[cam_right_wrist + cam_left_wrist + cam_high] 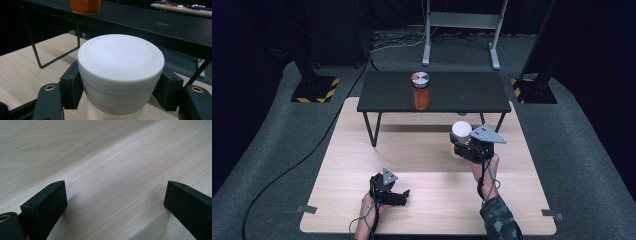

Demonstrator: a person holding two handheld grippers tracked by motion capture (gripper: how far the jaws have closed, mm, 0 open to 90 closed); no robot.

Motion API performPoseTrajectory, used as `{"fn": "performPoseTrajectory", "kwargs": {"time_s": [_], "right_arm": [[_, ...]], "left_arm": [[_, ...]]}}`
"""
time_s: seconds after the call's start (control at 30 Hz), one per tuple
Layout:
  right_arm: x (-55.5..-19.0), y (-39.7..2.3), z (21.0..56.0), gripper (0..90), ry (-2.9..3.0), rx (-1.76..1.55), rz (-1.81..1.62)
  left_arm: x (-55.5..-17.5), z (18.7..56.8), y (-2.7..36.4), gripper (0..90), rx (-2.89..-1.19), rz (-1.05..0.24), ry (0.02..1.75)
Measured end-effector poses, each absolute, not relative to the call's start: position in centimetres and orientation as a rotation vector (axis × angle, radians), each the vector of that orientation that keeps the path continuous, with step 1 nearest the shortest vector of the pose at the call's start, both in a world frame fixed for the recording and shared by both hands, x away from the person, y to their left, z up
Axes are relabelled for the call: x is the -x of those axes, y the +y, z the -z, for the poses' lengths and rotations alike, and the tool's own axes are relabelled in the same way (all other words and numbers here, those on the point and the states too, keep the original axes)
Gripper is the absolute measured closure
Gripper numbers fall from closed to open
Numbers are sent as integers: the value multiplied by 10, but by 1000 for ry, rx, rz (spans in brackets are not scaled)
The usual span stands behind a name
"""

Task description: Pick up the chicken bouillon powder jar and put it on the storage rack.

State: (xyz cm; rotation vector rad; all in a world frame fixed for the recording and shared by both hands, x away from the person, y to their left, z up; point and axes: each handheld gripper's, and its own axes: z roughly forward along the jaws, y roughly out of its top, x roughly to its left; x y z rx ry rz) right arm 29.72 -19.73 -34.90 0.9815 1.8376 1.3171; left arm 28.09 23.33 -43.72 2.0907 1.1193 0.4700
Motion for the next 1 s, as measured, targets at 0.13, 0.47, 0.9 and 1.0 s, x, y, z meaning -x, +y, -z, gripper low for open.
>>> {"fn": "performPoseTrajectory", "kwargs": {"time_s": [0.13,0.47,0.9,1.0], "right_arm": [[-298,-196,344,327,1843,-973,-1315],[-302,-194,335,327,1852,-950,-1310],[-305,-195,324,327,1858,-939,-1309],[-306,-195,320,327,1860,-935,-1305]], "left_arm": [[-281,437,233,44,-2091,-470,1119],[-281,437,233,45,-2091,-470,1119],[-281,437,233,45,-2091,-470,1119],[-281,437,233,46,-2091,-470,1119]]}}
